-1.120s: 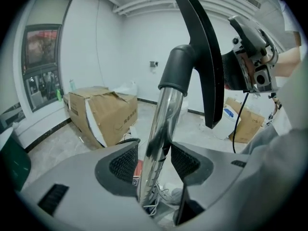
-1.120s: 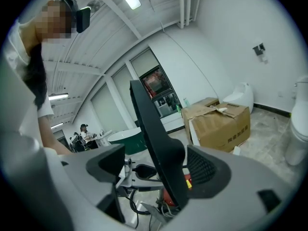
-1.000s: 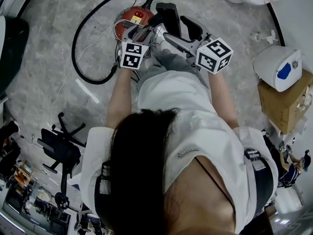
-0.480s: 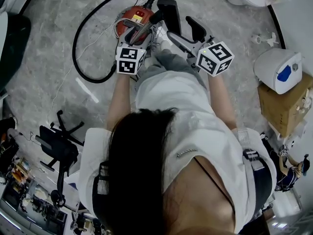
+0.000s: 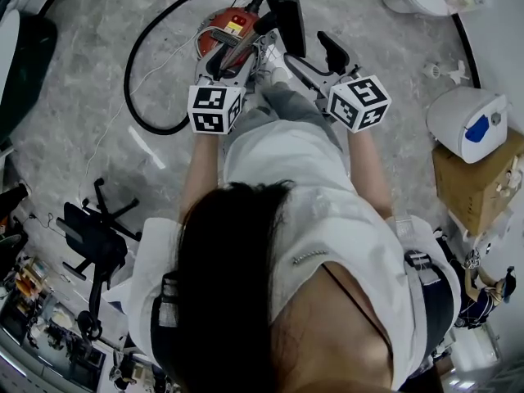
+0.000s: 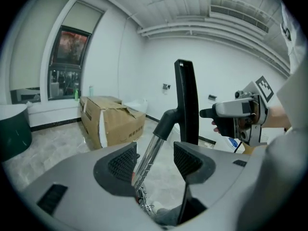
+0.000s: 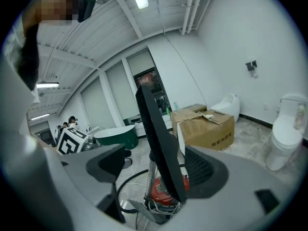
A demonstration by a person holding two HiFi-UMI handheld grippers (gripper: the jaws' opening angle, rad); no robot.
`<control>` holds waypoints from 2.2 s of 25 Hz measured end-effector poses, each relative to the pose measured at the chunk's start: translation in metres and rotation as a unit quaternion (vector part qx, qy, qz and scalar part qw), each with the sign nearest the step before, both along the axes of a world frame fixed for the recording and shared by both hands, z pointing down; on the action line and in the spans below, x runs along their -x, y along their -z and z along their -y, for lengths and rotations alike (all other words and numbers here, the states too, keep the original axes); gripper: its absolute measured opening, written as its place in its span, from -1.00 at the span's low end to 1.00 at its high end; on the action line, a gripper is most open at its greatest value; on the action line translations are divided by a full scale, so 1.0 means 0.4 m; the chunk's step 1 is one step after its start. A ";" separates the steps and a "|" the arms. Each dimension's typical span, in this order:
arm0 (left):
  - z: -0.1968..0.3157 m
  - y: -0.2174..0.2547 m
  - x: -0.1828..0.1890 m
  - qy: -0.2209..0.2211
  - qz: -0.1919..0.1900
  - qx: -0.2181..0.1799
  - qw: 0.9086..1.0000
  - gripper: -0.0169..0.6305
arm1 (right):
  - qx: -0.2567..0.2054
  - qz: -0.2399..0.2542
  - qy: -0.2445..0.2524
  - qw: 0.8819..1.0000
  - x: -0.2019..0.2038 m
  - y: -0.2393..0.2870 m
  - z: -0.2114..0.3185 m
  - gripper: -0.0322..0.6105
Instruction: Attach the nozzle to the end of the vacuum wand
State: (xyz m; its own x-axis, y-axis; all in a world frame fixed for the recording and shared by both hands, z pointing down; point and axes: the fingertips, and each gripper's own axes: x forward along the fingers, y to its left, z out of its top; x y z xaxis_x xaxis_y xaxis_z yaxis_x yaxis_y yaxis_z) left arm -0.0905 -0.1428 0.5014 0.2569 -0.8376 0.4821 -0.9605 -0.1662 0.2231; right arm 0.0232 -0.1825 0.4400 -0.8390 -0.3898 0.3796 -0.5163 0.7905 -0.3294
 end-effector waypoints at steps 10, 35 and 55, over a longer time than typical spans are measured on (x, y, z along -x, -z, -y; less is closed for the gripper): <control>-0.046 0.073 0.010 0.027 -0.020 -0.030 0.999 -0.22 | -0.009 -0.003 -0.046 0.999 -0.008 0.007 -0.045 0.31; -0.130 0.114 -0.011 0.045 -0.007 -0.043 0.998 -0.54 | -0.032 -0.036 -0.078 0.996 0.029 0.012 -0.137 -0.58; -0.129 0.153 -0.017 0.047 -0.014 -0.063 0.997 -0.94 | -0.040 -0.092 -0.068 0.993 0.100 -0.024 -0.154 -0.85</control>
State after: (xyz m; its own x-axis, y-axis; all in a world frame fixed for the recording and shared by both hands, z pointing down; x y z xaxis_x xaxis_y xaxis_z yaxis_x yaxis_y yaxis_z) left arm -0.0836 -0.0913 0.4403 0.1858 -0.9122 0.3653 -0.9671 -0.1039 0.2324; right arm -0.0168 -0.1210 0.4497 -0.6955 -0.5297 0.4854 -0.6658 0.7291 -0.1584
